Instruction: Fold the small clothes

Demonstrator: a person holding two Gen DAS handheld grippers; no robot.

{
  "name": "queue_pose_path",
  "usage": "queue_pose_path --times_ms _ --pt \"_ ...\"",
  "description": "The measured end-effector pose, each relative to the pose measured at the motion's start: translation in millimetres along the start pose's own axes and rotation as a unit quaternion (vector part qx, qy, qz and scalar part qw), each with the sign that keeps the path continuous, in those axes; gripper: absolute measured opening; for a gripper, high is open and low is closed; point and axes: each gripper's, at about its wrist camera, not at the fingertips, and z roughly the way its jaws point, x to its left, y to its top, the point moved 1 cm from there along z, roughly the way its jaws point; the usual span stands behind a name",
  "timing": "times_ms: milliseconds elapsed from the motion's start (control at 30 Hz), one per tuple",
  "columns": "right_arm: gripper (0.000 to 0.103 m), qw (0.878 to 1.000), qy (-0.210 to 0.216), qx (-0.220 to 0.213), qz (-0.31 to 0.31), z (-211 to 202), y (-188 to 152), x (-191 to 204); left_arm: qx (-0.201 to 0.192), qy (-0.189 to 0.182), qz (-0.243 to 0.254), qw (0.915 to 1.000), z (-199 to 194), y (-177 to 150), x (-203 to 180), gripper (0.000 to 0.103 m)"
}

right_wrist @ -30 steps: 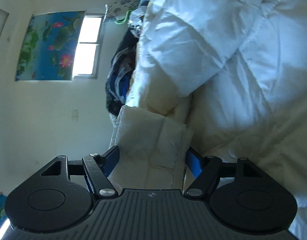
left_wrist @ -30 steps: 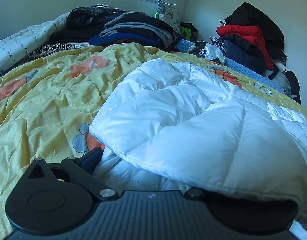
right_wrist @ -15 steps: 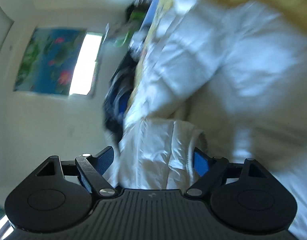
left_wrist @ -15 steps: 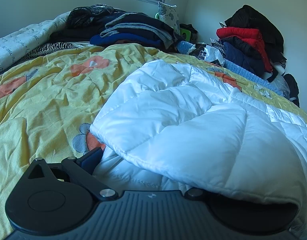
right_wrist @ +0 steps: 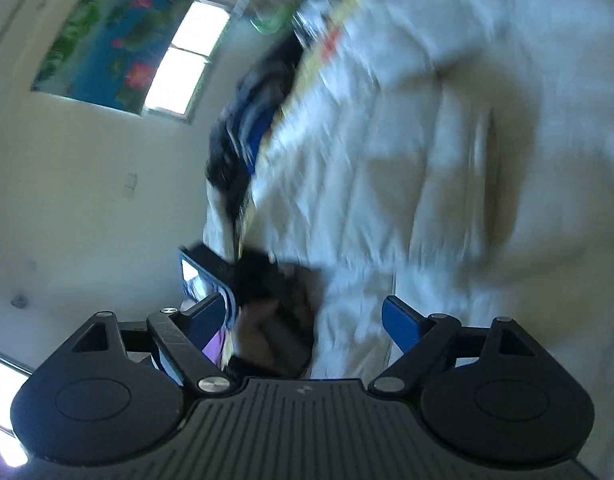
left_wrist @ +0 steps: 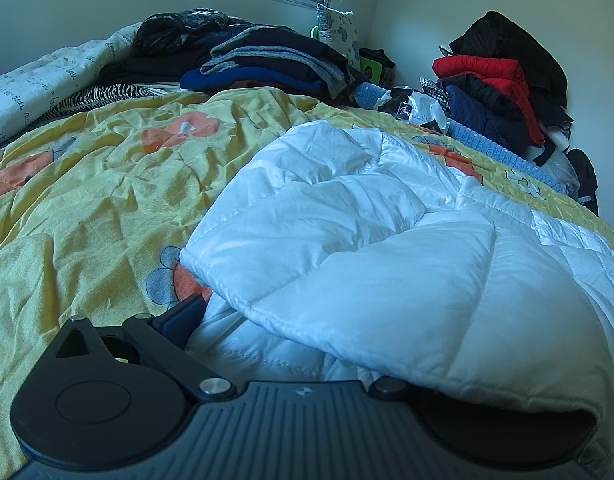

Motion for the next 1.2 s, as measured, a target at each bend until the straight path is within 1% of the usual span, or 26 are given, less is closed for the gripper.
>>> queue_pose_path --times_ms 33,67,100,133,200,233,267,300,333,400,467,500,533,633,700,733,800,833,867,900,967,1033,1067,1100,1133,1200 --pt "0.082 1.0 0.0 0.001 0.01 7 2 -4 0.0 0.0 0.0 1.0 0 0 0 0.103" --pt "0.081 1.0 -0.012 -0.016 0.024 9 4 -9 0.0 0.0 0.0 1.0 0 0 0 0.103" --pt "0.081 0.998 -0.017 -0.036 0.042 6 6 -13 0.0 0.0 0.0 1.0 0 0 0 0.103" --pt "0.081 0.996 -0.013 -0.063 0.068 -1 8 -20 0.0 0.0 -0.001 1.0 0 0 0 0.103" --pt "0.074 0.987 -0.005 -0.115 0.11 -13 13 -31 0.0 0.001 0.0 1.0 -1 0 0 0.103" --pt "0.065 0.981 -0.007 -0.154 0.115 -21 14 -34 0.0 0.001 0.0 1.0 -1 0 0 0.103" --pt "0.049 0.979 -0.015 -0.175 0.107 -27 15 -33 -0.001 0.0 -0.001 1.0 -1 0 0 0.103" --pt "0.035 0.978 -0.024 -0.184 0.094 -29 17 -35 -0.001 0.0 -0.001 1.0 -1 0 0 0.103" --pt "0.016 0.979 -0.026 -0.182 0.091 -29 21 -37 -0.001 0.0 -0.001 1.0 -1 0 0 0.103" --pt "0.016 0.977 -0.016 -0.178 0.117 -28 29 -49 0.0 0.001 -0.001 1.0 -1 0 0 0.103" --pt "0.021 0.973 -0.007 -0.17 0.157 -26 40 -61 -0.001 0.0 -0.001 1.0 -1 0 0 0.103" --pt "0.021 0.969 -0.007 -0.18 0.171 -29 45 -65 -0.001 0.001 -0.001 1.0 -1 0 0 0.103" --pt "0.016 0.967 -0.011 -0.192 0.168 -24 47 -62 -0.001 0.001 -0.001 1.0 -1 0 0 0.103" --pt "0.012 0.973 -0.025 -0.208 0.101 -26 71 -42 -0.001 0.001 -0.001 1.0 -1 -1 0 0.103" --pt "0.012 0.975 -0.02 -0.216 0.045 -30 98 -15 -0.001 0.001 -0.001 1.0 -1 -1 0 0.103" --pt "0.012 0.975 -0.014 -0.222 0.003 -37 111 4 -0.001 0.002 0.0 1.0 -1 -1 0 0.103" --pt "0.012 0.968 -0.017 -0.236 -0.085 -50 129 37 -0.001 0.002 0.0 1.0 -2 -1 0 0.103" --pt "0.011 0.964 -0.024 -0.241 -0.109 -58 135 41 -0.001 0.002 -0.001 1.0 -2 -2 -1 0.103" --pt "0.011 0.963 -0.037 -0.242 -0.112 -62 143 35 -0.001 0.003 0.0 1.0 -2 -2 -1 0.103" --pt "0.011 0.964 -0.053 -0.24 -0.103 -65 148 24 -0.001 0.003 0.0 1.0 -2 -2 -1 0.103" --pt "0.011 0.967 -0.104 -0.225 -0.058 -62 152 -18 -0.001 0.003 0.001 1.0 -2 -2 -1 0.103" --pt "0.011 0.967 -0.144 -0.209 -0.022 -56 152 -58 0.001 0.003 0.005 1.0 -1 -2 -3 0.103" --pt "0.01 0.966 -0.152 -0.209 -0.016 -54 148 -73 0.002 0.003 0.007 1.0 -1 -2 -3 0.103" --pt "0.009 0.966 -0.148 -0.213 -0.009 -54 145 -81 0.002 0.003 0.008 1.0 -1 -2 -3 0.103" --pt "0.009 0.965 -0.14 -0.22 -0.006 -54 143 -84 0.002 0.003 0.007 1.0 -1 -1 -3 0.103" --pt "0.013 0.966 -0.123 -0.227 -0.005 -53 141 -84 0.002 0.007 0.007 0.9999 -1 -1 -4 0.103"
